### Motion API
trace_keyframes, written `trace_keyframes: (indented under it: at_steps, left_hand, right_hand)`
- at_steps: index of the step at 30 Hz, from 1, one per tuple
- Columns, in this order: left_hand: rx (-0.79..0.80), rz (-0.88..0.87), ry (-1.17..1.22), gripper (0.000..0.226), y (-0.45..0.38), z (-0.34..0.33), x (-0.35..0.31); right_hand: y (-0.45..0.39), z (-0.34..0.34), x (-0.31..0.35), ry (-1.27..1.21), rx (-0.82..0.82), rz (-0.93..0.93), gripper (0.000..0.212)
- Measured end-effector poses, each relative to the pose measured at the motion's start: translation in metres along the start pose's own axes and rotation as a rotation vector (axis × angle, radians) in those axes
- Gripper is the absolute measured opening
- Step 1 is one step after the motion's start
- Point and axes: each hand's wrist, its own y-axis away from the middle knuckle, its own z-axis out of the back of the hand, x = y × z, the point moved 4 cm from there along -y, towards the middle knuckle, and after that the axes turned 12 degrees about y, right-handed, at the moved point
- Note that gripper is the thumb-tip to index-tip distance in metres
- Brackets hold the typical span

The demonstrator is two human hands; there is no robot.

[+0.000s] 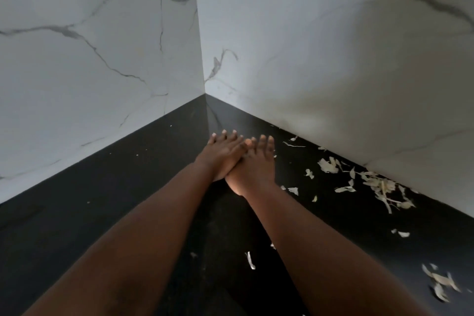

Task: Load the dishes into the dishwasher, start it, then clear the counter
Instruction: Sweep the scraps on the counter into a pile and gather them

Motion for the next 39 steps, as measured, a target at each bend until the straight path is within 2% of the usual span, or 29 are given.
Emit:
trace_keyframes:
  at_steps: [3,7,11,16,17,20,21,23,26,28,30,31,33,36,39]
  left_hand:
    - [0.059,-0.104,-0.084,0.051,0.018,-0.022,-0.045]
    - [0.144,-0.118,0.064,0.051,0.055,-0.047,-0.086]
    - [0.194,-0.144,0.083,0.054,0.104,-0.067,-0.110]
    - [0.223,-0.162,0.091,0.054,0.166,-0.084,-0.137]
    - [0.232,-0.164,0.085,0.059,0.177,-0.087,-0.142]
    - [0.255,-0.189,0.100,0.104,0.206,-0.095,-0.154]
    - [0.261,-0.181,0.110,0.103,0.213,-0.097,-0.159]
    - [0.288,-0.109,0.226,0.088,0.224,-0.096,-0.169]
    - [0.291,0.046,0.615,0.082,0.242,-0.080,-0.184]
    - [0.213,0.109,0.712,0.108,0.249,-0.071,-0.179]
    - [0.158,0.082,0.590,0.135,0.260,-0.065,-0.173]
    - [0.149,0.066,0.495,0.141,0.267,-0.064,-0.171]
    - [0.140,0.043,0.349,0.142,0.280,-0.073,-0.166]
    - [0.178,0.026,0.298,0.136,0.299,-0.089,-0.172]
    - [0.158,-0.026,0.249,0.132,0.311,-0.108,-0.189]
  right_hand:
    - [0.046,-0.009,-0.033,-0.101,0.083,-0.115,0.070]
    - [0.105,-0.018,-0.052,-0.138,0.195,-0.202,0.070]
    - [0.161,-0.021,-0.065,-0.071,0.269,-0.205,0.073]
    - [0.217,-0.022,-0.073,0.124,0.368,-0.157,0.065]
    - [0.227,-0.024,-0.073,0.163,0.403,-0.140,0.065]
    - [0.257,-0.024,-0.076,0.215,0.486,-0.078,0.069]
    - [0.267,-0.020,-0.079,0.190,0.478,-0.065,0.067]
    - [0.284,-0.008,-0.093,0.050,0.391,-0.077,0.059]
    - [0.308,0.011,-0.134,-0.430,0.206,-0.166,0.041]
    - [0.331,0.017,-0.169,-0.639,0.115,-0.197,0.036]
    - [0.362,0.012,-0.204,-0.714,0.039,-0.244,0.030]
    - [0.381,0.007,-0.220,-0.734,0.010,-0.259,0.029]
    - [0.420,-0.011,-0.242,-0.732,-0.001,-0.265,0.041]
    - [0.475,-0.045,-0.256,-0.605,0.078,-0.252,0.101]
    - [0.513,-0.077,-0.248,-0.502,0.147,-0.216,0.130]
